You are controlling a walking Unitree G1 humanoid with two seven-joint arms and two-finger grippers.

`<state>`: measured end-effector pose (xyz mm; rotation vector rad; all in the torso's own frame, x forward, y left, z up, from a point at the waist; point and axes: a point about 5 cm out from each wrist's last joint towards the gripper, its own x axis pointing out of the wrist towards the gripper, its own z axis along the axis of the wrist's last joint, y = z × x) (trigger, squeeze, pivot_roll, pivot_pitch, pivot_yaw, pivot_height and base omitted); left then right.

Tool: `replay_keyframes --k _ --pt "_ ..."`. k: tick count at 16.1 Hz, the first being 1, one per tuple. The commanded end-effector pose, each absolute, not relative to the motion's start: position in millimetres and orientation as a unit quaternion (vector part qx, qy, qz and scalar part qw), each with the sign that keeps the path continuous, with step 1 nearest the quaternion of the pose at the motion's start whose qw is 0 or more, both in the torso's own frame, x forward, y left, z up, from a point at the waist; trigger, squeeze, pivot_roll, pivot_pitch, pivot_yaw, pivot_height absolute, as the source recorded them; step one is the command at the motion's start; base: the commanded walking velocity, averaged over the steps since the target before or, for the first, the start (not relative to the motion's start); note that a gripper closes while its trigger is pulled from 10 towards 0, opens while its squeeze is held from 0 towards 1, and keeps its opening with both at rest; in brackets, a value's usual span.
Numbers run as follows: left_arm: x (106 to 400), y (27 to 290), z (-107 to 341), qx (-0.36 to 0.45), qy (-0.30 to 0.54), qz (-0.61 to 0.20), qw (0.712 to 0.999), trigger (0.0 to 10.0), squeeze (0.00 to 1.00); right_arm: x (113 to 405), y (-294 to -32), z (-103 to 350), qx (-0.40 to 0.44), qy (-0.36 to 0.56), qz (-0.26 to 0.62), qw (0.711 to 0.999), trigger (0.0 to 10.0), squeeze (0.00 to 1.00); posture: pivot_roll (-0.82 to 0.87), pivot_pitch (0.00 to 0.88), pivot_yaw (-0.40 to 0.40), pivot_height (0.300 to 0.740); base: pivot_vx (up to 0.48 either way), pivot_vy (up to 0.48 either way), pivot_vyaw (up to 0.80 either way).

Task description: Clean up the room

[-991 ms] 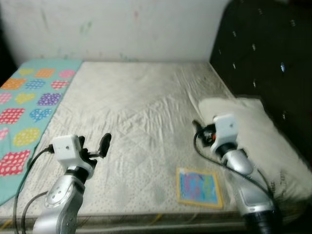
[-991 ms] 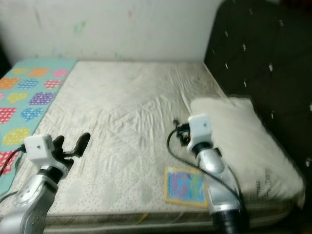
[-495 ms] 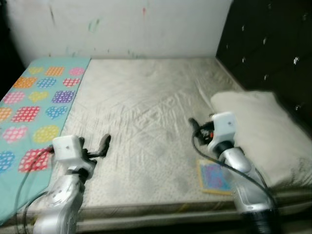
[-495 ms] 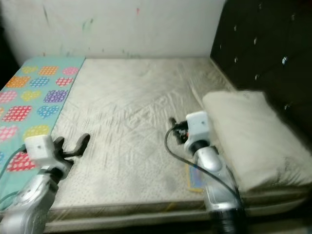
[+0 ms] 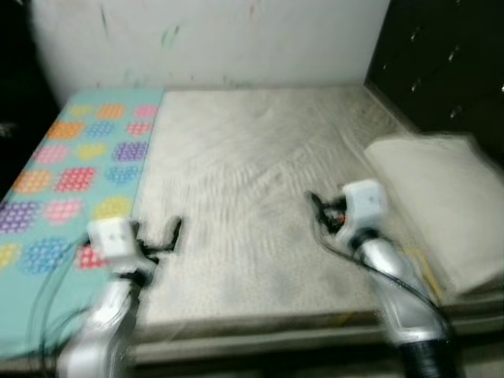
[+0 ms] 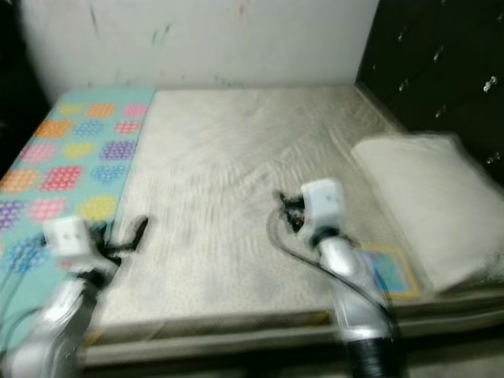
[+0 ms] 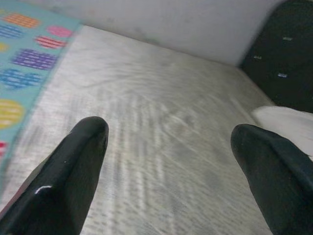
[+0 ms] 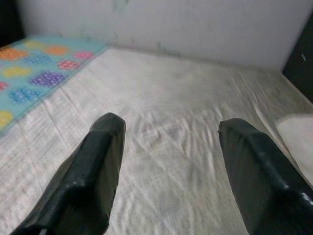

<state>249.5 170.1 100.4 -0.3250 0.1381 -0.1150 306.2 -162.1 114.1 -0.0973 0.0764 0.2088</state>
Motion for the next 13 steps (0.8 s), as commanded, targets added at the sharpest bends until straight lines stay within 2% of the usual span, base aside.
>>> replay_keyframes --k 1,3,5,13 --pt "250.7 178.3 104.1 -0.15 0.063 -0.044 0.986 10.0 0.0 307.9 -156.8 120.8 -0.045 0.024 0.11 0.993 10.0 0.0 -0.16 0.0 -0.01 0.74 0.0 0.48 0.0" --pt "250.8 178.9 104.0 -0.15 0.063 -0.044 0.986 10.0 0.0 307.6 -155.0 119.8 -0.042 0.028 0.115 0.992 10.0 0.0 -0.16 0.0 -0.011 0.74 0.0 0.48 0.0" --pt "250.6 178.7 103.7 -0.149 0.064 -0.044 0.986 10.0 0.0 307.1 -154.2 118.3 -0.043 0.031 0.119 0.992 10.0 0.0 -0.16 0.0 -0.011 0.74 0.0 0.48 -0.6" --pt "250.5 178.3 103.3 -0.146 0.065 -0.045 0.986 10.0 0.0 306.3 -150.8 116.8 -0.062 0.03 0.134 0.989 10.0 0.0 -0.16 0.0 -0.011 0.74 0.0 0.48 0.0"
